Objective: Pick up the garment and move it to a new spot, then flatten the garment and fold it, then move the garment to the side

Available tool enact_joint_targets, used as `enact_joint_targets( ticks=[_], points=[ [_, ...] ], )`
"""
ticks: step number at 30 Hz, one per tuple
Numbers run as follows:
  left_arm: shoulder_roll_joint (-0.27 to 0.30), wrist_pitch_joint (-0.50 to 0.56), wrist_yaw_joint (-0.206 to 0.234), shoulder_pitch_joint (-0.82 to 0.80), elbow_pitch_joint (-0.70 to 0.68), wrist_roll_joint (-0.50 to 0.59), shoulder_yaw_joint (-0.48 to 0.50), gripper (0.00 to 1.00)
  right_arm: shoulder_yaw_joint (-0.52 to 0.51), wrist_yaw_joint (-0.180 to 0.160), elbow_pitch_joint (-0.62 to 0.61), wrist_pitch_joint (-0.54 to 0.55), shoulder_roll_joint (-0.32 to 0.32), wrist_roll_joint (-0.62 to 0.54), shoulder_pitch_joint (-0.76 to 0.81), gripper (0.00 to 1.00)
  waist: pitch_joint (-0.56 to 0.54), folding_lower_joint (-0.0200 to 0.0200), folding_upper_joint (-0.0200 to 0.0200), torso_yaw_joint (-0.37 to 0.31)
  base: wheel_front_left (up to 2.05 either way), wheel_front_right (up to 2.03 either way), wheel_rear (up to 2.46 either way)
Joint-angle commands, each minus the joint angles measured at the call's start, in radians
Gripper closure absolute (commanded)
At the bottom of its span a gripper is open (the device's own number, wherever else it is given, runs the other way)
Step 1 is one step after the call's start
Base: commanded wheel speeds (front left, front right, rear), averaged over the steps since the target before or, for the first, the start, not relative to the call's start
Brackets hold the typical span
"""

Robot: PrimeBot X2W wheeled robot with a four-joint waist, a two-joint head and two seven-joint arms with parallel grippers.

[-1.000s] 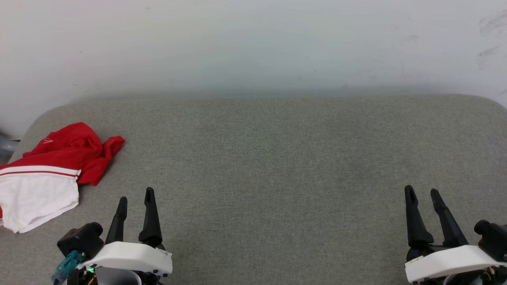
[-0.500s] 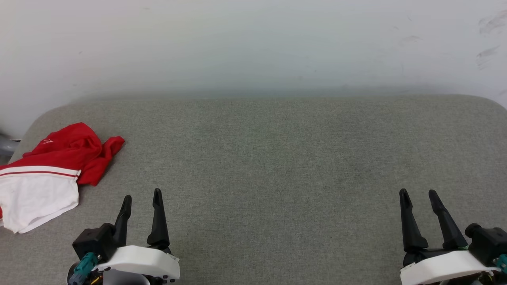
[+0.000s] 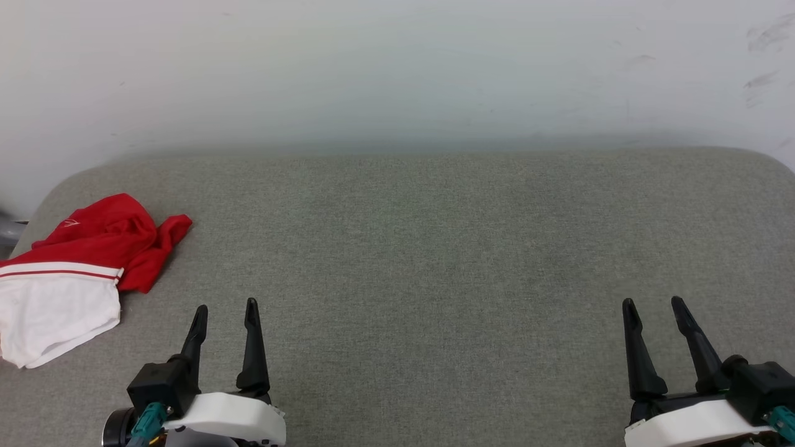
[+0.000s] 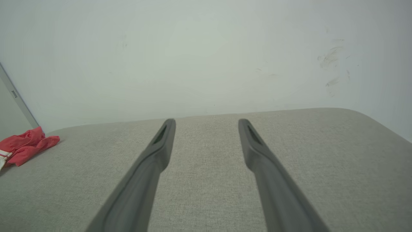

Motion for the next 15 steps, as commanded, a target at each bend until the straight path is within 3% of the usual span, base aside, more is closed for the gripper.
enact_joint_targets(
  ticks=[1,15],
  points=[
    [0.003,-0.01,-0.007,0.005,-0.01,0.017,-0.003,0.0,0.001,0.0,-0.01,-0.009,0.0,-0.018,0.007,0.0,0.0,0.0,0.0,0.0,0.0,0.0,0.0],
    [0.003,-0.036,-0.009,0.021,0.002,0.083,-0.008,0.0,0.025,0.0,-0.027,-0.034,0.0,-0.069,0.029,0.0,-0.002,0.0,0.0,0.001,0.0,0.0,0.0]
  ],
)
